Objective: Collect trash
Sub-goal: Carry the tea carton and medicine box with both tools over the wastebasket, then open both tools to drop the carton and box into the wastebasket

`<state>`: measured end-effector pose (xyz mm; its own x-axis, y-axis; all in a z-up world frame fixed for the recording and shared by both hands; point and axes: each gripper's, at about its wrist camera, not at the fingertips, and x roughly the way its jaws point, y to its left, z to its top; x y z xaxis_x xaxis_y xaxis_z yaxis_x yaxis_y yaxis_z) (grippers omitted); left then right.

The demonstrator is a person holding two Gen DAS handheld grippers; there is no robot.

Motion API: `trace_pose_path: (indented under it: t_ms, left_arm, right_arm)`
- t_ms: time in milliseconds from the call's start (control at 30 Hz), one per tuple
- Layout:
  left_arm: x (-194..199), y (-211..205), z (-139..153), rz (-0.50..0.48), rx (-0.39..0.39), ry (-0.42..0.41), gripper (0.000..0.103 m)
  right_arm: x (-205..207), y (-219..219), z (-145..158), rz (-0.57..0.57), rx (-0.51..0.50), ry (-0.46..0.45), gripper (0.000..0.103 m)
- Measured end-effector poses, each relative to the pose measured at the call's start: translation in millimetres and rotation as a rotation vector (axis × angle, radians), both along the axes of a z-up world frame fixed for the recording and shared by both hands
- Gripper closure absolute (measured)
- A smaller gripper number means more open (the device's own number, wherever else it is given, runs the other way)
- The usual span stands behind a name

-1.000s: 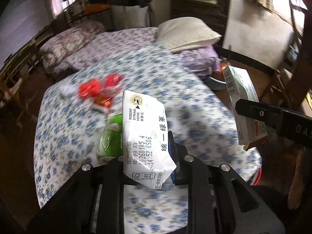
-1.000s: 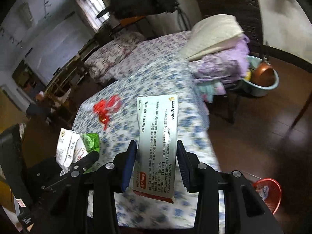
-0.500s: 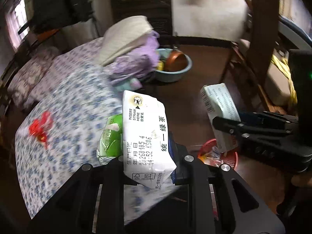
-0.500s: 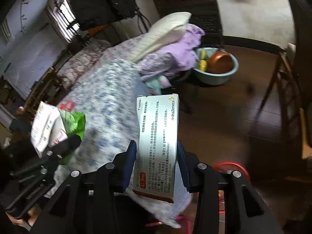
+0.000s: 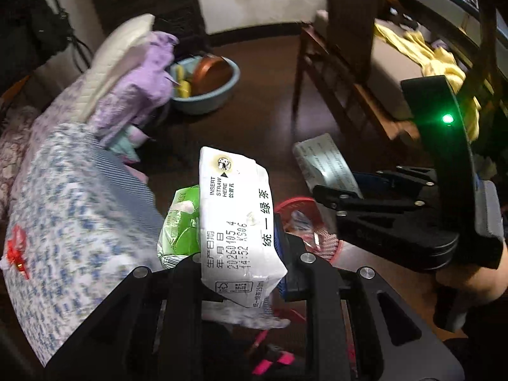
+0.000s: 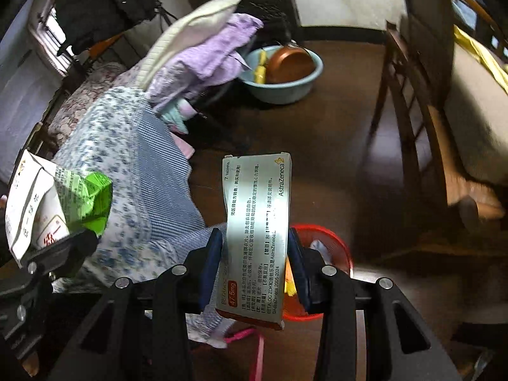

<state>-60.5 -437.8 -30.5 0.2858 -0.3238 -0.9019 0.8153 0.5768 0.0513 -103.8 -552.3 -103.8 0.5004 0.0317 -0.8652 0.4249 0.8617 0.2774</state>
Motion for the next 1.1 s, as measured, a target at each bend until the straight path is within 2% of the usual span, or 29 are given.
trace_pose_path:
  t_ms: [233, 467, 600, 733, 833, 967, 1100]
  left_arm:
    - [-5, -35, -47, -0.016, 0.063, 0.153, 0.080]
    - [-5, -58, -91, 0.002, 0.137, 0.223, 0.080]
    - [1, -66, -113, 0.007, 0.168, 0.221, 0.080]
    - [10, -73, -141, 0.021, 0.185, 0.360, 0.080]
    - [17, -78, -162, 0.049, 0.208, 0.429, 0.080]
    - [28, -82, -178, 0.079, 0.193, 0.512, 0.080]
    - [27, -85, -181, 0.091, 0.178, 0.537, 0.080]
  right_arm:
    - [-17, -20, -46, -0.022, 0.035, 0.092, 0.062]
    - [-28, -34, -96, -0.064, 0.085, 0.165, 0.062]
    - [-29, -35, -123, -0.076, 0.107, 0.194, 0.062]
    - [-33, -39, -156, -0.096, 0.150, 0.230, 0.062]
    - [-39, -41, -178, -0.113, 0.192, 0.251, 0.062]
    - [-46, -43, -195, -0.133, 0.233, 0.258, 0.062]
    - [-47, -44, -207, -0.155, 0.275, 0.252, 0.061]
